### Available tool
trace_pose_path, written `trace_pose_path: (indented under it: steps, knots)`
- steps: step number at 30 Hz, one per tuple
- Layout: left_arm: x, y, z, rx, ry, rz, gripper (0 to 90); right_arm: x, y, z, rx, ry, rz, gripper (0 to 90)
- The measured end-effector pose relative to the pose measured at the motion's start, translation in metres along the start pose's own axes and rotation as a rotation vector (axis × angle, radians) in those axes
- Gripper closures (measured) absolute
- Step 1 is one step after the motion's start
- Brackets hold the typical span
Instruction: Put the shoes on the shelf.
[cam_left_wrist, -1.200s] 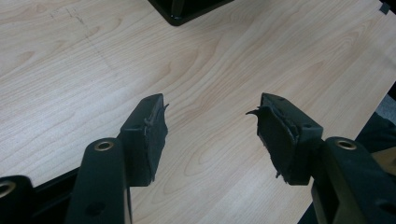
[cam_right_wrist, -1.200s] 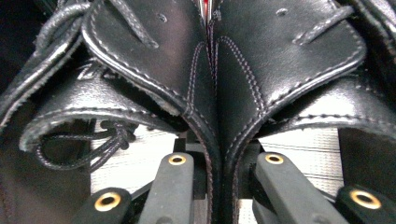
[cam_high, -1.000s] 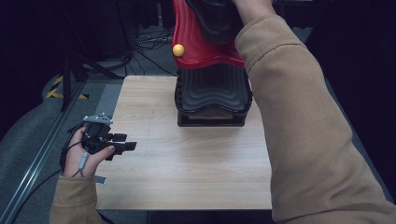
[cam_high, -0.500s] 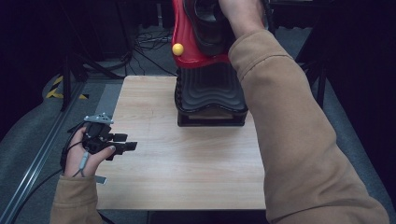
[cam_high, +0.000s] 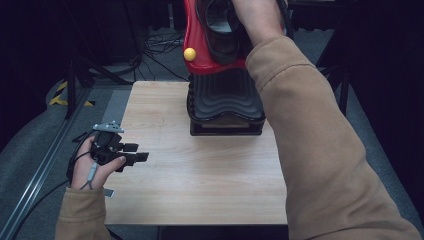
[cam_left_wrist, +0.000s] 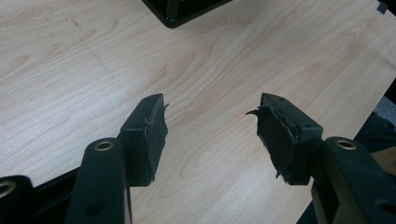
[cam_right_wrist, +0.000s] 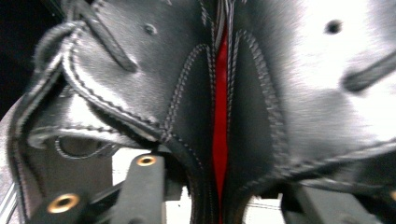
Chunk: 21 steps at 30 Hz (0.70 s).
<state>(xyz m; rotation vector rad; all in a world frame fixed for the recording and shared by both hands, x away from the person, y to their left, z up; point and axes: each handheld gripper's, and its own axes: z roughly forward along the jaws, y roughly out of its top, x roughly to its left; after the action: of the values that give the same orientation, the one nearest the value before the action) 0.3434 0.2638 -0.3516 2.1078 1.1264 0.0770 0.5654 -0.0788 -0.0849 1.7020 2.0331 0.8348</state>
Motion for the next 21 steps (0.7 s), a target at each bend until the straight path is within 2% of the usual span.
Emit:
trace_pose_path:
  steps: [6,11,19,20,21]
  knots:
    - [-0.001,0.001,0.001,0.002,0.0,0.003,42.8,-0.006,-0.003,-0.003,0.005,0.016,0.011,48.5]
    - [-0.004,0.002,0.002,0.002,0.002,0.007,42.8,-0.013,-0.007,-0.013,-0.002,0.039,0.016,46.8]
    - [-0.008,0.003,0.001,0.009,0.004,0.015,42.8,-0.017,-0.013,-0.035,-0.028,0.066,-0.001,45.3]
    - [-0.008,0.002,0.001,0.013,0.006,0.017,42.8,-0.02,-0.018,-0.046,-0.047,0.08,-0.027,44.8]
    - [-0.008,0.002,0.001,0.013,0.006,0.017,42.8,-0.02,-0.018,-0.046,-0.047,0.08,-0.027,44.8]
